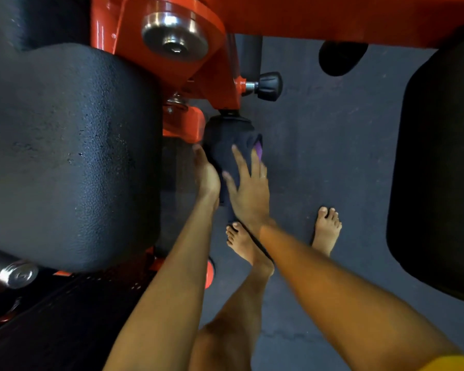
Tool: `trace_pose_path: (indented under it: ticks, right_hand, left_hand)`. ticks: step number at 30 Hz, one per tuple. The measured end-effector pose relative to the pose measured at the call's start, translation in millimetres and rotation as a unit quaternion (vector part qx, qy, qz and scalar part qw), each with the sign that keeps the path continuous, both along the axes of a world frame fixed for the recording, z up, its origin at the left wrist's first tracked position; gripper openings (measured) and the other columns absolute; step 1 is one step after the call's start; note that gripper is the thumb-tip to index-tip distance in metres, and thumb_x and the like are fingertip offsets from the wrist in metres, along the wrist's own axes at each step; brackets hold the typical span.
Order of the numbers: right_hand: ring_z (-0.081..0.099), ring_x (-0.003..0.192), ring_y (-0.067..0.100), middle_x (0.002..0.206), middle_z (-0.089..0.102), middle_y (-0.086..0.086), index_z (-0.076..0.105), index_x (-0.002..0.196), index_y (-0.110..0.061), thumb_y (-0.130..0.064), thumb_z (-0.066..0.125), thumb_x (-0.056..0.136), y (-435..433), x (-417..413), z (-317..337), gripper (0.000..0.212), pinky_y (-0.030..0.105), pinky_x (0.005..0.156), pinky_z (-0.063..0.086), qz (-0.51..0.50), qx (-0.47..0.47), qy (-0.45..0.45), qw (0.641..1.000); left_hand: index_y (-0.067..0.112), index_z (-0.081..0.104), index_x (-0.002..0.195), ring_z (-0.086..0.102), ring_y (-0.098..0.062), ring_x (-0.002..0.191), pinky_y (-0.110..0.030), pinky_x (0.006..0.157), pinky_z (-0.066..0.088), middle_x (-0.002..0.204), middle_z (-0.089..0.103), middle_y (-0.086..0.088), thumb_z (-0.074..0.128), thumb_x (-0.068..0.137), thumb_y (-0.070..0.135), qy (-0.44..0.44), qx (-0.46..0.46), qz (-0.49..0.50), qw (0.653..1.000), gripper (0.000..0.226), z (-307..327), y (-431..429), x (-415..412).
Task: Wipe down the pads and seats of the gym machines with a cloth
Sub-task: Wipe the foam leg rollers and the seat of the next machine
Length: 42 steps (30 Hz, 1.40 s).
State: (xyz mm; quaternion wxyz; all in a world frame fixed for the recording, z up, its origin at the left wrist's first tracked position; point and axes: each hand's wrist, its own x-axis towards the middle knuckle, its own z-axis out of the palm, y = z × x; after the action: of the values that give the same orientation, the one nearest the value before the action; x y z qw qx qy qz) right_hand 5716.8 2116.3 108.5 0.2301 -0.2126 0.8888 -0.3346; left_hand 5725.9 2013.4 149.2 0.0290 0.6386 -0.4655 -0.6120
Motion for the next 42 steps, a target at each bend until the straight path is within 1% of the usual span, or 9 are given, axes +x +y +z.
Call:
trace_pose_path:
  ticks: [3, 7, 11, 17, 21, 25, 28, 33, 42]
  right_hand:
    - [0.031, 0.145, 0.041, 0.166, 0.023, 0.01, 0.026, 0.159, -0.04, -0.056, 0.04, 0.104, 46, 52, 5, 0.059, 0.056, 0.117, 0.036, 0.04, -0.003, -0.026, 0.999]
    - [0.031, 0.144, 0.04, 0.165, 0.026, 0.009, 0.025, 0.158, -0.043, -0.055, 0.038, 0.104, 21, 41, 9, 0.057, 0.055, 0.116, 0.037, -0.02, 0.004, -0.058, 0.998]
    - [0.037, 0.141, 0.038, 0.164, 0.03, 0.005, 0.031, 0.157, -0.041, -0.051, 0.042, 0.103, -27, -22, 3, 0.056, 0.055, 0.107, 0.045, -0.066, 0.001, -0.034, 0.997]
    - [0.02, 0.154, 0.025, 0.169, 0.021, -0.001, 0.024, 0.16, -0.038, -0.048, 0.04, 0.107, -24, -49, -3, 0.056, 0.049, 0.123, 0.024, -0.112, -0.042, -0.103, 0.987]
    - [0.017, 0.154, 0.027, 0.17, 0.013, -0.003, 0.02, 0.158, -0.048, -0.055, 0.042, 0.105, 13, 10, 5, 0.058, 0.049, 0.115, 0.034, -0.094, -0.052, -0.109, 0.988]
    - [0.012, 0.156, 0.023, 0.17, 0.014, -0.002, 0.021, 0.158, -0.046, -0.058, 0.038, 0.102, 35, 44, 7, 0.059, 0.043, 0.12, 0.03, -0.071, -0.051, -0.132, 0.987]
    - [0.021, 0.152, 0.027, 0.168, 0.017, -0.002, 0.025, 0.158, -0.045, -0.052, 0.043, 0.105, 21, 19, 8, 0.056, 0.045, 0.115, 0.036, -0.081, -0.033, -0.125, 0.988]
    - [0.028, 0.146, 0.04, 0.169, 0.018, 0.004, 0.025, 0.16, -0.04, -0.051, 0.042, 0.106, -40, -63, 8, 0.058, 0.054, 0.117, 0.032, -0.079, -0.008, -0.09, 0.993]
    - [0.015, 0.153, 0.037, 0.17, 0.01, 0.005, 0.009, 0.161, -0.043, -0.056, 0.039, 0.105, 42, 42, 10, 0.065, 0.055, 0.121, 0.029, 0.002, -0.013, -0.112, 0.994]
  left_hand:
    - [0.018, 0.03, 0.157, 0.033, -0.018, 0.148, -0.037, 0.118, 0.028, 0.161, 0.034, 0.001, 0.016, 0.102, 0.066, -0.011, 0.041, -0.043, 0.998, 0.075, -3, -6, -1]
    - [0.016, 0.039, 0.154, 0.036, -0.013, 0.145, -0.035, 0.124, 0.023, 0.154, 0.041, 0.007, 0.036, 0.086, 0.085, 0.017, 0.006, 0.017, 1.0, 0.097, 5, -4, -2]
    - [0.021, 0.035, 0.157, 0.029, -0.013, 0.15, -0.043, 0.126, 0.018, 0.162, 0.034, 0.002, 0.023, 0.085, 0.088, 0.025, -0.036, -0.051, 0.998, 0.099, -2, 8, -4]
    - [0.024, 0.019, 0.161, 0.013, -0.011, 0.154, -0.044, 0.127, 0.008, 0.168, 0.016, 0.004, 0.016, 0.079, 0.086, -0.004, -0.085, -0.113, 0.99, 0.102, 6, 25, -5]
    - [0.022, 0.028, 0.159, 0.027, -0.012, 0.15, -0.033, 0.121, 0.021, 0.163, 0.03, 0.006, 0.015, 0.101, 0.068, -0.002, 0.003, -0.068, 0.998, 0.074, -6, 1, 9]
    - [0.021, 0.046, 0.151, 0.046, -0.015, 0.139, -0.041, 0.122, 0.028, 0.15, 0.051, 0.003, 0.021, 0.079, 0.095, -0.018, 0.018, -0.007, 1.0, 0.106, -27, -15, 17]
    - [0.016, 0.031, 0.157, 0.028, -0.005, 0.144, -0.023, 0.12, 0.009, 0.155, 0.031, 0.011, 0.018, 0.104, 0.062, 0.006, -0.021, -0.007, 1.0, 0.071, -1, 10, 8]
    - [0.023, 0.023, 0.16, 0.017, -0.01, 0.153, -0.037, 0.126, 0.01, 0.167, 0.02, 0.003, 0.02, 0.092, 0.079, -0.008, -0.052, -0.054, 0.997, 0.088, 13, 40, 15]
    - [0.01, 0.039, 0.153, 0.039, -0.02, 0.144, -0.029, 0.12, 0.025, 0.156, 0.042, -0.007, 0.021, 0.108, 0.052, -0.032, -0.008, -0.028, 0.999, 0.064, -13, -7, 6]
